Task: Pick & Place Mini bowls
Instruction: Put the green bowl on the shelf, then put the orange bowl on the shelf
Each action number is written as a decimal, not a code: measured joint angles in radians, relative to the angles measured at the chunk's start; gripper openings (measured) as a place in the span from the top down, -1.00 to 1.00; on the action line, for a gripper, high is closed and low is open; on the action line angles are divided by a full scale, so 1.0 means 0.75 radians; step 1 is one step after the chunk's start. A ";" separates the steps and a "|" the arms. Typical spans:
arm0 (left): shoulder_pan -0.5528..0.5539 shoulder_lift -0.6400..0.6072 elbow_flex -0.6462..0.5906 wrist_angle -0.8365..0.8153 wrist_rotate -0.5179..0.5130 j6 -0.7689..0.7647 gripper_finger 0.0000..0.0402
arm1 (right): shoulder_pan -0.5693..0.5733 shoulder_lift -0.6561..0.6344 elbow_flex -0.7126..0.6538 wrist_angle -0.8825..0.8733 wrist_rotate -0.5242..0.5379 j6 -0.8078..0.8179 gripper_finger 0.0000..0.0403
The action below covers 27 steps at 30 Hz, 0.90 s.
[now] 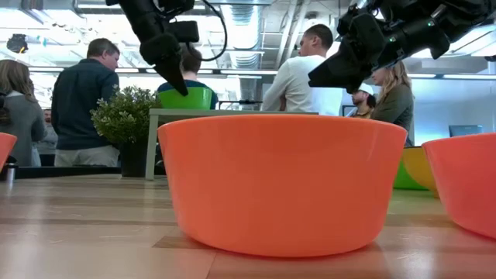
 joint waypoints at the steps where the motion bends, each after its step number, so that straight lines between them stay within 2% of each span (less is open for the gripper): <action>1: -0.002 0.000 -0.003 0.005 -0.004 0.000 0.95 | 0.000 0.000 0.000 0.003 0.000 0.000 0.14; 5: 0.000 0.000 -0.005 0.040 -0.018 0.003 0.95 | -0.001 -0.001 0.000 0.037 0.000 0.000 0.14; 15: 0.001 0.000 -0.006 0.056 -0.014 0.006 0.77 | -0.001 -0.001 0.000 0.035 0.000 0.000 0.14; 23: -0.009 0.000 -0.006 0.135 -0.082 0.049 0.52 | -0.001 -0.001 0.000 0.035 0.000 0.000 0.14; 27: -0.066 -0.003 0.009 0.138 -0.103 0.067 0.38 | -0.001 -0.001 0.000 0.035 -0.001 0.000 0.15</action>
